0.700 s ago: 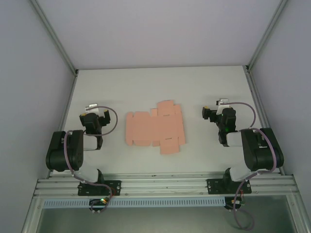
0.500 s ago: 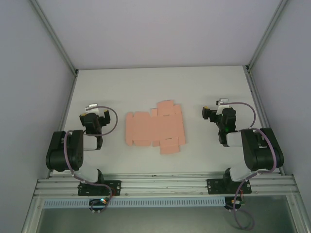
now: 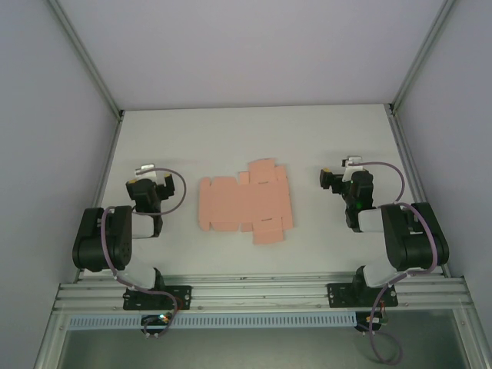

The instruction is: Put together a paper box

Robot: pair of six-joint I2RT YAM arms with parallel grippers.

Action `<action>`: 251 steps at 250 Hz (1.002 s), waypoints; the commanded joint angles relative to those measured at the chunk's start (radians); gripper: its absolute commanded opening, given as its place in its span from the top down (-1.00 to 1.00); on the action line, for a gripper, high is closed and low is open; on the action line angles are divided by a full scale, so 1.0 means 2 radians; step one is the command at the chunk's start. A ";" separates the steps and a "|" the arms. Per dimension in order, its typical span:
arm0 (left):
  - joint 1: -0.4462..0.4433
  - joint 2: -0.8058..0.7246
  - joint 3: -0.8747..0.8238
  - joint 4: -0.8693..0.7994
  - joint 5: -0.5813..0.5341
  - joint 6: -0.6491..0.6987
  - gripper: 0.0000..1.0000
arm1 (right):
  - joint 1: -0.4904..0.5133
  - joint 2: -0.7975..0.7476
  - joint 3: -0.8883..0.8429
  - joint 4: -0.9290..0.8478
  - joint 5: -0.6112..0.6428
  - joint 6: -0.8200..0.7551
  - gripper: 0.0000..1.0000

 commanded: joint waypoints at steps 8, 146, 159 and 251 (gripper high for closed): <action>-0.001 0.002 0.010 0.014 0.006 0.008 -1.00 | 0.003 0.002 0.010 0.008 0.006 -0.005 -0.99; -0.059 -0.165 0.123 -0.352 -0.018 -0.067 -1.00 | 0.052 -0.174 0.116 -0.333 0.000 0.063 -0.99; -0.056 -0.186 0.135 -0.401 0.028 -0.102 -1.00 | 0.072 -0.179 0.131 -0.362 -0.011 0.079 -0.99; -0.074 -0.192 0.144 -0.547 0.249 -0.252 -1.00 | 0.228 -0.053 0.242 -0.463 -0.089 0.186 -0.30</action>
